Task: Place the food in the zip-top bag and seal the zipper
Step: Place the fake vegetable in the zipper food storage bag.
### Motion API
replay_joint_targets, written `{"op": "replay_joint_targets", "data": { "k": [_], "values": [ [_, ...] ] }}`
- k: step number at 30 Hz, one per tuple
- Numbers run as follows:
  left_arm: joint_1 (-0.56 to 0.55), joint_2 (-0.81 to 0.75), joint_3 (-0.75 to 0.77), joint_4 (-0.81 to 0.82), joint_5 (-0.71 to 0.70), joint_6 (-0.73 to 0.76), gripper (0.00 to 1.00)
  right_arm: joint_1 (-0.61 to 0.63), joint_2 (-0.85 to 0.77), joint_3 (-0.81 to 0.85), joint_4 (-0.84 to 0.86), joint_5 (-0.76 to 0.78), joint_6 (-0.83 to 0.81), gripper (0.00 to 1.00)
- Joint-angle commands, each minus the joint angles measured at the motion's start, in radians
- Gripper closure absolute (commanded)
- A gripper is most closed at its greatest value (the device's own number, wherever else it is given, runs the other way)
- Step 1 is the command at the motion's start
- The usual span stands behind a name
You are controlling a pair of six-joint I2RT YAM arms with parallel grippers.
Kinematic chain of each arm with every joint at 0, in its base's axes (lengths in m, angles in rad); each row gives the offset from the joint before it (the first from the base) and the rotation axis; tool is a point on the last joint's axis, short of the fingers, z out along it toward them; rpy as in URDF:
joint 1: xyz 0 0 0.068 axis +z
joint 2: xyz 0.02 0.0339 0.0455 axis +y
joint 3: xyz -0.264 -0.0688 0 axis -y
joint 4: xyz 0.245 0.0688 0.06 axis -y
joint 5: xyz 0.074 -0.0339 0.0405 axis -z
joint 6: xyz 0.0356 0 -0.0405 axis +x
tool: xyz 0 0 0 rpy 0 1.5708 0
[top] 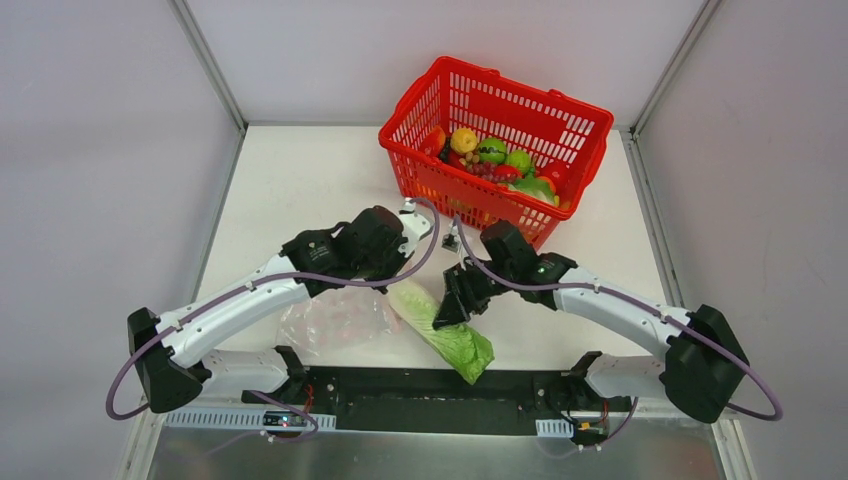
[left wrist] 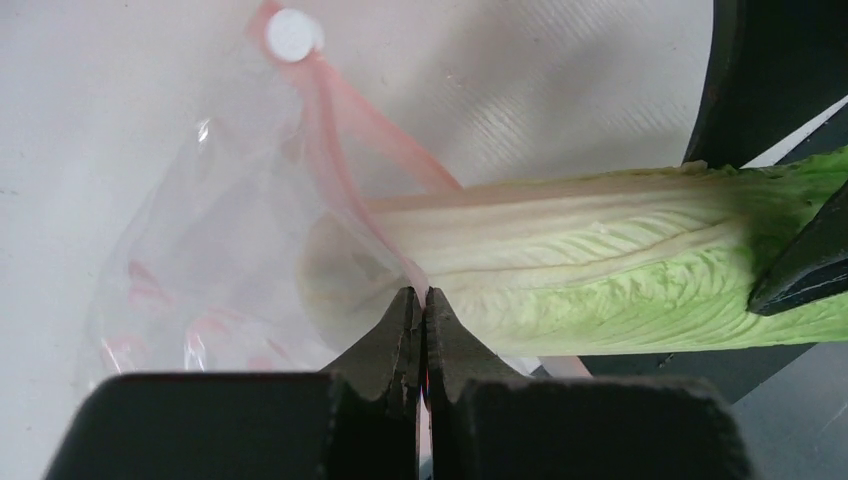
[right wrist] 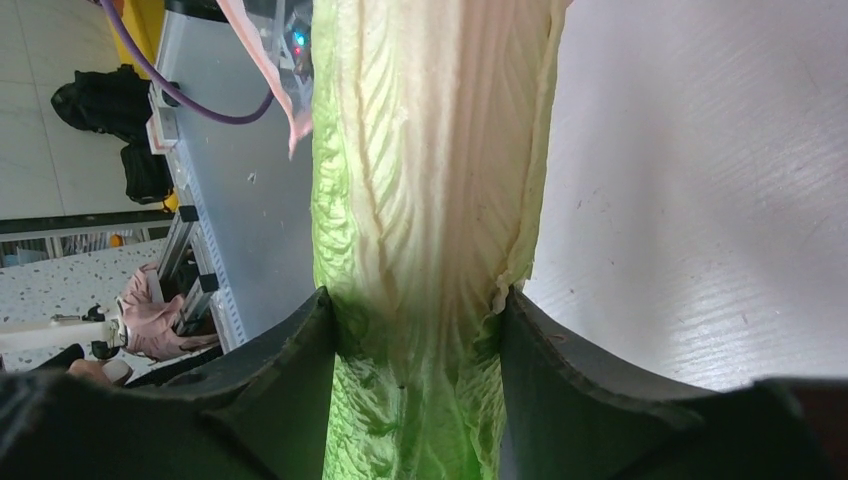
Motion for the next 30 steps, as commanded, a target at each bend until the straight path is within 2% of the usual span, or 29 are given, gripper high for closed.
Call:
{"op": "replay_joint_targets", "data": {
  "k": [1, 4, 7, 11, 17, 20, 23, 25, 27, 30],
  "values": [
    [0.005, 0.003, 0.039, 0.008, 0.015, 0.069, 0.99, 0.008, -0.051, 0.018, 0.001, -0.050, -0.034, 1.00],
    [-0.007, 0.026, 0.037, -0.005, 0.050, 0.090, 0.97, -0.012, -0.075, 0.017, 0.042, -0.136, -0.032, 1.00],
    [-0.033, 0.048, 0.045, -0.020, 0.089, 0.118, 0.96, -0.062, -0.079, 0.027, 0.042, -0.155, -0.011, 1.00],
    [-0.082, 0.060, 0.058, -0.004, 0.134, 0.134, 0.95, -0.120, -0.075, 0.021, 0.069, -0.046, 0.062, 1.00],
    [-0.142, 0.081, 0.097, -0.009, 0.165, 0.156, 0.95, -0.126, -0.060, 0.027, 0.086, -0.005, 0.089, 1.00],
    [-0.144, 0.077, 0.097, 0.012, 0.136, 0.118, 0.97, -0.125, -0.070, 0.024, 0.095, 0.071, 0.102, 1.00],
    [-0.144, 0.061, 0.066, 0.093, 0.144, 0.064, 0.98, -0.124, -0.081, -0.026, 0.199, 0.153, 0.189, 1.00],
    [-0.142, 0.055, 0.053, 0.130, 0.163, 0.061, 0.99, -0.123, -0.096, -0.074, 0.290, 0.185, 0.209, 0.94],
    [-0.143, 0.052, 0.045, 0.149, 0.172, 0.024, 1.00, -0.125, -0.101, -0.096, 0.338, 0.184, 0.211, 0.77],
    [-0.142, 0.042, 0.037, 0.151, 0.103, -0.008, 1.00, -0.127, -0.077, -0.063, 0.263, 0.167, 0.185, 0.61]
  ]
}}
